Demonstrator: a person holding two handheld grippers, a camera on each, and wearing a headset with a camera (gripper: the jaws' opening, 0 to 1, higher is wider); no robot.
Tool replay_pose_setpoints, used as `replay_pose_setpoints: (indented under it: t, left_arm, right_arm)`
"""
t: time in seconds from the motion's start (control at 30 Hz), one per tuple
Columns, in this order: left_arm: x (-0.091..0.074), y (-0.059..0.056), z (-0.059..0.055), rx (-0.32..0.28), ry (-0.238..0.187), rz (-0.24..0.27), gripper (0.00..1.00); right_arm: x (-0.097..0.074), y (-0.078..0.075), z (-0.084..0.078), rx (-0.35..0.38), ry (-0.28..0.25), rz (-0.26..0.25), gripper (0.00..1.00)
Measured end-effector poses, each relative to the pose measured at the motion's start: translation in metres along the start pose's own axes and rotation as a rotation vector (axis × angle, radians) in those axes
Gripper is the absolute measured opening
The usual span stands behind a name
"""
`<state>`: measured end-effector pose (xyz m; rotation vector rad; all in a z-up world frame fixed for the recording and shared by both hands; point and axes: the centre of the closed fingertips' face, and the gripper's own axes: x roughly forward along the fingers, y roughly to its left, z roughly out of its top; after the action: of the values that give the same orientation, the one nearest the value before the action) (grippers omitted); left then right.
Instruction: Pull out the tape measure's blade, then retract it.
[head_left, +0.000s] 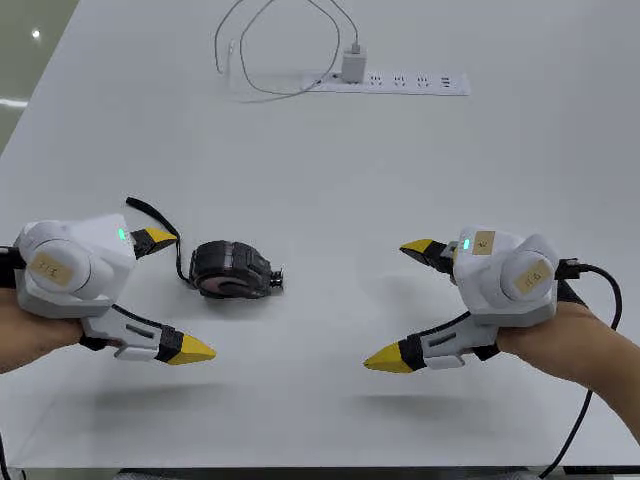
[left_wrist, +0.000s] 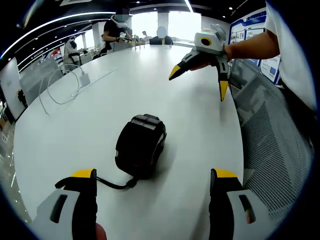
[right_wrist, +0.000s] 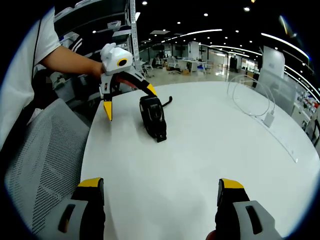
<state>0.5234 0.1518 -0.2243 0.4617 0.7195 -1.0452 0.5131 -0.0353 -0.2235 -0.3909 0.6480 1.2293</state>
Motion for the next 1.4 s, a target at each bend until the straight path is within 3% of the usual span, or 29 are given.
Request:
replay_pose_setpoints:
  t: [0.97,1.4]
  left_arm:
    - [0.018,0.013,-0.001,0.045,0.078,-0.066,0.71]
    - [0.022,0.022,0.001,0.057,0.1,-0.064,0.59]
  right_arm:
    - [0.018,-0.003,0.009,-0.009,0.012,0.056,0.85]
    - [0.022,-0.003,0.01,-0.009,0.009,0.061,0.85]
